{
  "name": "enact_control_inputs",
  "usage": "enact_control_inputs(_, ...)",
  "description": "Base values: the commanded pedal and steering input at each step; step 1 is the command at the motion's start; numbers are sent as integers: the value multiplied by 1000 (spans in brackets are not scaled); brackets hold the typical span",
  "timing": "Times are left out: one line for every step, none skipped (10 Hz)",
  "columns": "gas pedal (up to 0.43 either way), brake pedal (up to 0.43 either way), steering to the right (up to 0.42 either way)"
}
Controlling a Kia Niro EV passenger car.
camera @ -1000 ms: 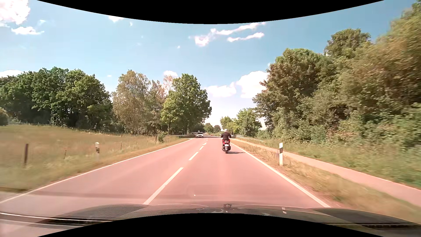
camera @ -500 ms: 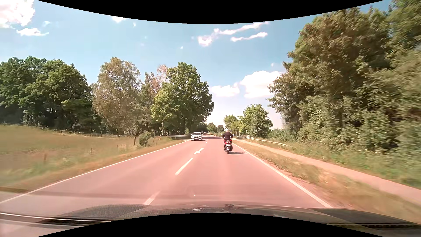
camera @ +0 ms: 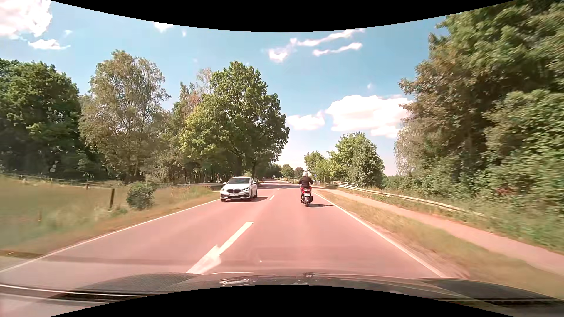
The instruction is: Follow the waypoints while adhering to traffic rules and regulations
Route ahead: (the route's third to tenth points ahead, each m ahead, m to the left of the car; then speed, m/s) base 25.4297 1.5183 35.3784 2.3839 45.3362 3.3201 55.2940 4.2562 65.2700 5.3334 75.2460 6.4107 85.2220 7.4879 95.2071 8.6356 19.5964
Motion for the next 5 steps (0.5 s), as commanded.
enact_control_inputs(177, 12, -7)
enact_control_inputs(177, 12, -7)
enact_control_inputs(177, 6, -7)
enact_control_inputs(177, 6, -7)
enact_control_inputs(177, 12, -7)
